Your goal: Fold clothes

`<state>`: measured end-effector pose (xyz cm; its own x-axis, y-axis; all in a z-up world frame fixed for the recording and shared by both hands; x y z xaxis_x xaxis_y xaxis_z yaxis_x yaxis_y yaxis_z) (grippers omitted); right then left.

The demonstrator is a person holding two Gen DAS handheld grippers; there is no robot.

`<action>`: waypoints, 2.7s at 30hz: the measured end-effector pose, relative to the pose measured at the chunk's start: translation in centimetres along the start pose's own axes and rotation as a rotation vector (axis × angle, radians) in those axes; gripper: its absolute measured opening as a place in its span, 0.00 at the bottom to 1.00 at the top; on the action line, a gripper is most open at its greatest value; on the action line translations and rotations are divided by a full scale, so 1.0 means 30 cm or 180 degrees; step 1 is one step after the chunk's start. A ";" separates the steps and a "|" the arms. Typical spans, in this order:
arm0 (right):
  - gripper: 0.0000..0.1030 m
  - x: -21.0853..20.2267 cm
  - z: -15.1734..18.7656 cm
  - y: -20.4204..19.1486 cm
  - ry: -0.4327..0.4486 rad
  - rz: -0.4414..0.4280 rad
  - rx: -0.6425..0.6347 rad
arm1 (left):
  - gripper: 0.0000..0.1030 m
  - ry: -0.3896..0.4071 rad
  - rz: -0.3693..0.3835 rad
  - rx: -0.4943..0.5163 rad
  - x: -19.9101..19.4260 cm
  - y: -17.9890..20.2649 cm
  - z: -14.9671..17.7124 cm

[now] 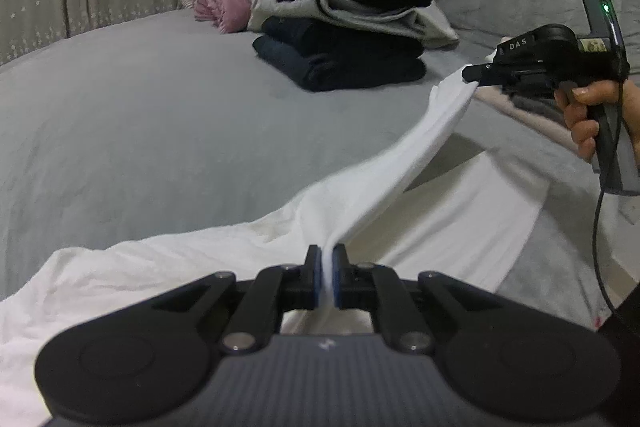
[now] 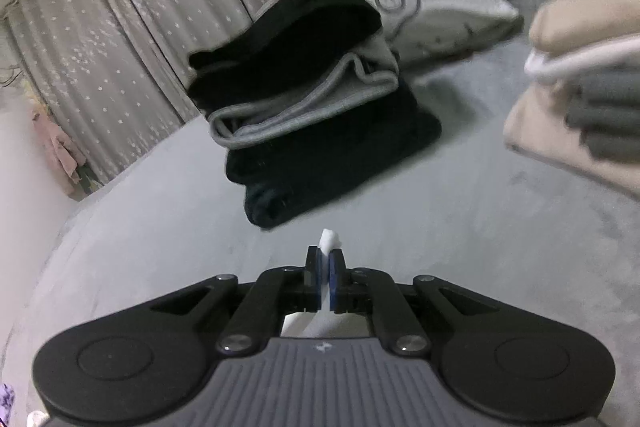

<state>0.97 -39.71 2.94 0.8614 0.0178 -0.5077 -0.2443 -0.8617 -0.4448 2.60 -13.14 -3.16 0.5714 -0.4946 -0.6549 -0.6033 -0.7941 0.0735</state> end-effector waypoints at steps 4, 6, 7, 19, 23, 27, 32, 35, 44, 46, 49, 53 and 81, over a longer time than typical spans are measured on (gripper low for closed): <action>0.03 -0.097 0.017 0.001 0.0045 0.0064 -0.0224 | 0.05 -0.0009 0.0082 0.0101 -0.033 0.031 0.009; 0.03 -0.131 0.036 0.021 0.0027 0.0102 -0.0270 | 0.06 -0.0050 0.0184 0.0163 -0.046 0.058 0.025; 0.03 -0.154 0.052 0.039 -0.0002 0.0140 -0.0300 | 0.07 -0.0113 0.0234 0.0202 -0.045 0.072 0.039; 0.25 -0.215 0.215 0.272 -0.0768 0.0736 -0.0621 | 0.47 -0.0560 0.0538 0.0423 -0.004 0.152 0.126; 0.29 -0.197 0.168 0.252 -0.0566 0.0419 -0.0410 | 0.57 -0.0518 0.0516 0.0339 0.008 0.140 0.103; 0.29 -0.136 0.178 0.206 -0.0653 0.0214 -0.0524 | 0.58 -0.0505 0.0529 0.0291 0.010 0.133 0.095; 0.29 -0.086 0.213 0.184 -0.0834 0.0184 -0.0769 | 0.61 -0.0531 0.0524 0.0336 0.012 0.128 0.103; 0.29 -0.090 0.230 0.163 -0.0838 0.0139 -0.0937 | 0.61 -0.0563 0.0507 0.0354 0.021 0.126 0.110; 0.25 -0.077 0.288 0.136 -0.0938 0.0154 -0.1461 | 0.63 -0.0587 0.0491 0.0396 0.030 0.133 0.121; 0.21 -0.082 0.289 0.141 -0.0944 0.0148 -0.1461 | 0.65 -0.0591 0.0486 0.0404 0.034 0.135 0.124; 0.13 -0.079 0.288 0.142 -0.0937 0.0168 -0.1490 | 0.65 -0.0586 0.0473 0.0432 0.036 0.138 0.126; 0.11 -0.076 0.289 0.135 -0.0933 0.0197 -0.1582 | 0.65 -0.0575 0.0485 0.0397 0.037 0.136 0.123; 0.02 -0.010 0.194 0.133 -0.0616 0.0724 -0.1660 | 0.66 -0.0493 0.0335 0.0371 0.007 0.087 0.112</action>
<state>-2.87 -40.21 -2.97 0.7042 -0.1464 -0.6947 -0.1202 -0.9890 0.0866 -0.73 -14.14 -5.63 0.4150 -0.5054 -0.7565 -0.7204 -0.6904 0.0661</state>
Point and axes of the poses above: each gripper's, at about its wrist camera, not at the fingertips, and x roughly the way its jaws point, y to its right, z to its underside, the point moved 8 cm from there along x, roughly the way its jaws point, and after that the axes turned 4 degrees about -z, right-handed, at the moved point
